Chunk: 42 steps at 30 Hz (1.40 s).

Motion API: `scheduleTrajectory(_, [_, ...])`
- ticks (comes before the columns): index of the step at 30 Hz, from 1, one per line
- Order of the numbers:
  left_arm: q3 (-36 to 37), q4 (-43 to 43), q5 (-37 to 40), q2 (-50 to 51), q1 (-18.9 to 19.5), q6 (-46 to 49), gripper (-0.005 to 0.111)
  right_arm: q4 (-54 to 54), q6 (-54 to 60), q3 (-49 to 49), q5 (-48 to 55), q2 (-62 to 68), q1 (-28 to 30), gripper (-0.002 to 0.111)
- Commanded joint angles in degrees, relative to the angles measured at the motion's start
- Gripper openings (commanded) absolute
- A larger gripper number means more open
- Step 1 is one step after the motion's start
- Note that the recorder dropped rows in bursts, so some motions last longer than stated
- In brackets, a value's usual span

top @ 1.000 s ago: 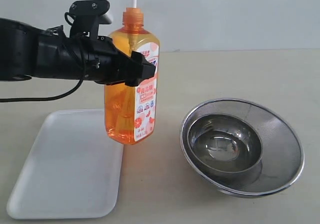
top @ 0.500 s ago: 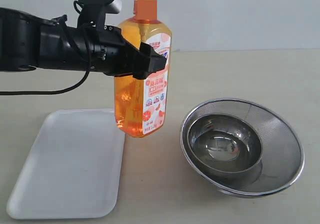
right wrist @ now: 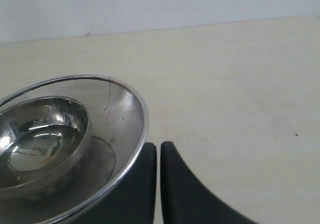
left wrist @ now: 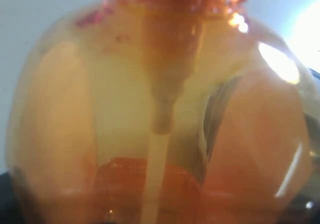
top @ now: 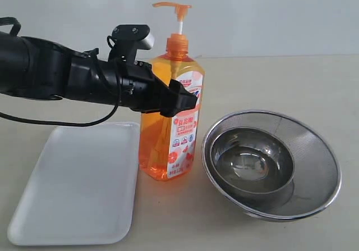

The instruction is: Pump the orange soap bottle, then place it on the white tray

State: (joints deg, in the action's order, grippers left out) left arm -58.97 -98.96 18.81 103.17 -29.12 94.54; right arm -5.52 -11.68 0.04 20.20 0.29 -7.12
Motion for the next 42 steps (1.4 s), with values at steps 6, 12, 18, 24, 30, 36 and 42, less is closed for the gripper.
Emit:
scheduleTrajectory(6, [-0.72,-0.99,0.68,-0.50,-0.11,-0.79,0.005,-0.26,0.07,-0.04,-0.29,-0.29,0.25,0.000])
scheduleTrajectory(12, [-0.91,-0.99,0.45,-0.50,-0.11,0.38,0.005,-0.26,0.07,-0.04,-0.55,-0.29,0.25,0.000])
scheduleTrajectory(18, [-1.27,-0.99,0.43,-0.50,-0.11,4.37,0.005,-0.26,0.07,-0.04,-0.66,-0.29,0.25,0.000])
scheduleTrajectory(24, [-2.47,-0.99,-0.77,-0.50,-0.11,4.02,0.005,-0.26,0.07,-0.04,-0.66,-0.29,0.25,0.000])
scheduleTrajectory(30, [-3.23,-0.99,1.56,-0.45,-0.11,3.30,0.005,-0.26,0.07,-0.04,-0.66,-0.29,0.25,0.000])
scheduleTrajectory(36, [-3.48,-0.99,0.19,1.20,-0.11,3.75,0.005,-0.26,0.07,-0.04,-0.66,-0.29,0.25,0.000])
scheduleTrajectory(42, [-5.12,-0.99,0.26,3.33,-0.11,4.43,0.005,-0.26,0.07,-0.04,-0.66,-0.29,0.25,0.000])
